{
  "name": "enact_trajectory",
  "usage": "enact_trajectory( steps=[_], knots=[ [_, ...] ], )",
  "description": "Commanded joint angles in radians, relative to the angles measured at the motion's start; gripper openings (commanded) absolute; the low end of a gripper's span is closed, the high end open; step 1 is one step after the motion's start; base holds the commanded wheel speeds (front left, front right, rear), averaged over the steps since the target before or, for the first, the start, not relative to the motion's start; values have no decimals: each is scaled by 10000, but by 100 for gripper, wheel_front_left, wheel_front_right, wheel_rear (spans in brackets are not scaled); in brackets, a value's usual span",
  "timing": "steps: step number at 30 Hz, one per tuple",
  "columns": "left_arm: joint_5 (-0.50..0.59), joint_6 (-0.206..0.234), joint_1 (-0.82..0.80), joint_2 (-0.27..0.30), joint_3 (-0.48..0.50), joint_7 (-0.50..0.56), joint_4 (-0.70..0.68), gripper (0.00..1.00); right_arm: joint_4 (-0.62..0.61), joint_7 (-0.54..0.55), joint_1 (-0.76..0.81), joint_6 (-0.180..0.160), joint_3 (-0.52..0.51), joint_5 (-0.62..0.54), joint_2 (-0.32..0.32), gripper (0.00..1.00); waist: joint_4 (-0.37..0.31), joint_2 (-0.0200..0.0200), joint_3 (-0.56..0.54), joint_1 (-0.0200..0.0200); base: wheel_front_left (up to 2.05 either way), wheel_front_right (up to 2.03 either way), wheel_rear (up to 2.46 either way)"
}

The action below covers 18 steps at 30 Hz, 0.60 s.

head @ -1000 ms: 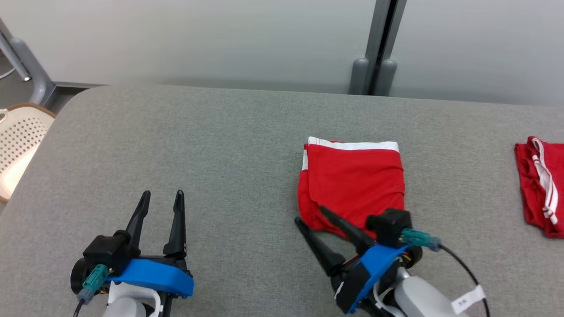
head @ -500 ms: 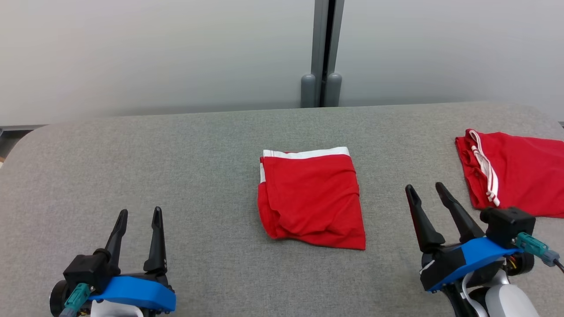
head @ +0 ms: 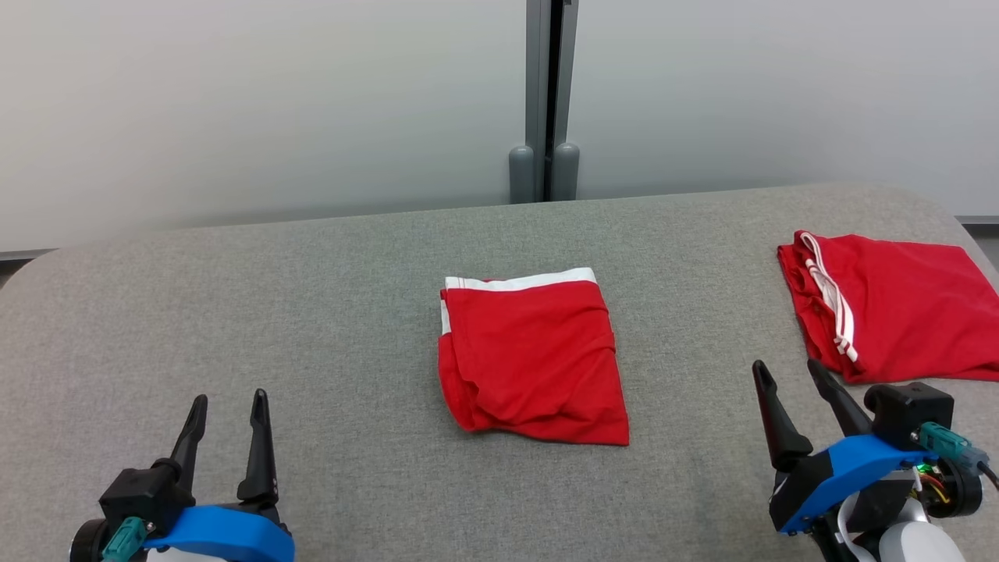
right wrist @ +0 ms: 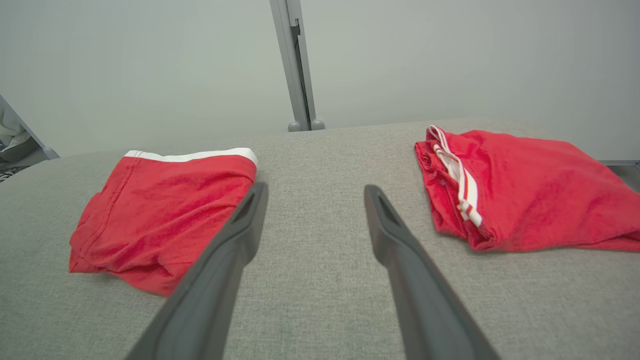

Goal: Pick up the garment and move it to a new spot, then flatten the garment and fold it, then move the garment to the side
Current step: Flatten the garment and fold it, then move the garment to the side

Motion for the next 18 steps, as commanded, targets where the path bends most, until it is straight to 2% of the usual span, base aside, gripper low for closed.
enact_trajectory(
  steps=[1,9,18],
  knots=[
    [-20,40,11,35,24,-41,42,100,39,-26,111,6,-23,-90,38,100,-2,0,-25,0,0,0,0],
    [-13,274,208,-70,-116,170,-137,100,150,-9,103,6,72,-131,78,100,0,0,-113,0,0,0,0],
    [-183,167,111,87,-71,87,54,100,116,99,37,4,221,-88,99,100,23,0,-97,0,0,0,0]
  ],
)
